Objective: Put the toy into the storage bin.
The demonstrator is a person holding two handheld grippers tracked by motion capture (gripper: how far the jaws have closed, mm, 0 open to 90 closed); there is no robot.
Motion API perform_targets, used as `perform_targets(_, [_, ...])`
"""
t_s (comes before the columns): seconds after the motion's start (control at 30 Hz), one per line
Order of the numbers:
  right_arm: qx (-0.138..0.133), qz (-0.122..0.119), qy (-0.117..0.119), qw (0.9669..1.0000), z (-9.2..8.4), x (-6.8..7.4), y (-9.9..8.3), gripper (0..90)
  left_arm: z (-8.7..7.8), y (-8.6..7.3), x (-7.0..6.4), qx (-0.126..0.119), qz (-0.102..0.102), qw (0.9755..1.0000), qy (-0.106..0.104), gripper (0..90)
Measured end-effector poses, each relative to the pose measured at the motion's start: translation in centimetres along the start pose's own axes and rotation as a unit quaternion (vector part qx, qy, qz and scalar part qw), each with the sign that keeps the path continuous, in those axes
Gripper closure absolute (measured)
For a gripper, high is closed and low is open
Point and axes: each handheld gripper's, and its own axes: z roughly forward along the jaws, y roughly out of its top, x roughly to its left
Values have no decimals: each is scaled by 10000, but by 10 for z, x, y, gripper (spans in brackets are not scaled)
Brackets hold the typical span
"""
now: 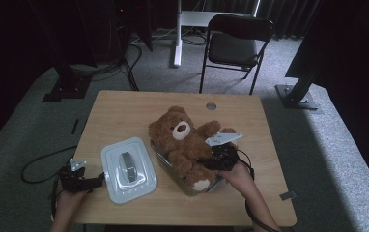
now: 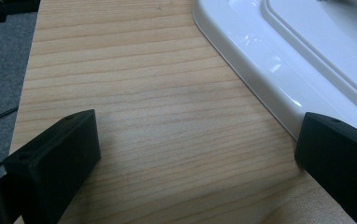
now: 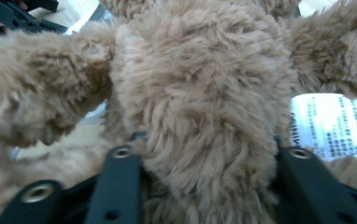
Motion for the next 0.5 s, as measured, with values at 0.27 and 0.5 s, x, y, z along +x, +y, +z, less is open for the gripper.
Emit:
perform_targets(0.27, [37, 223, 125, 9997, -12, 7, 15, 286, 0, 0, 0, 11, 13, 10000, -1, 7])
perform_targets(0.5, [-136, 351, 172, 9991, -22, 5, 23, 277, 0, 0, 0, 5, 10, 10000, -1, 7])
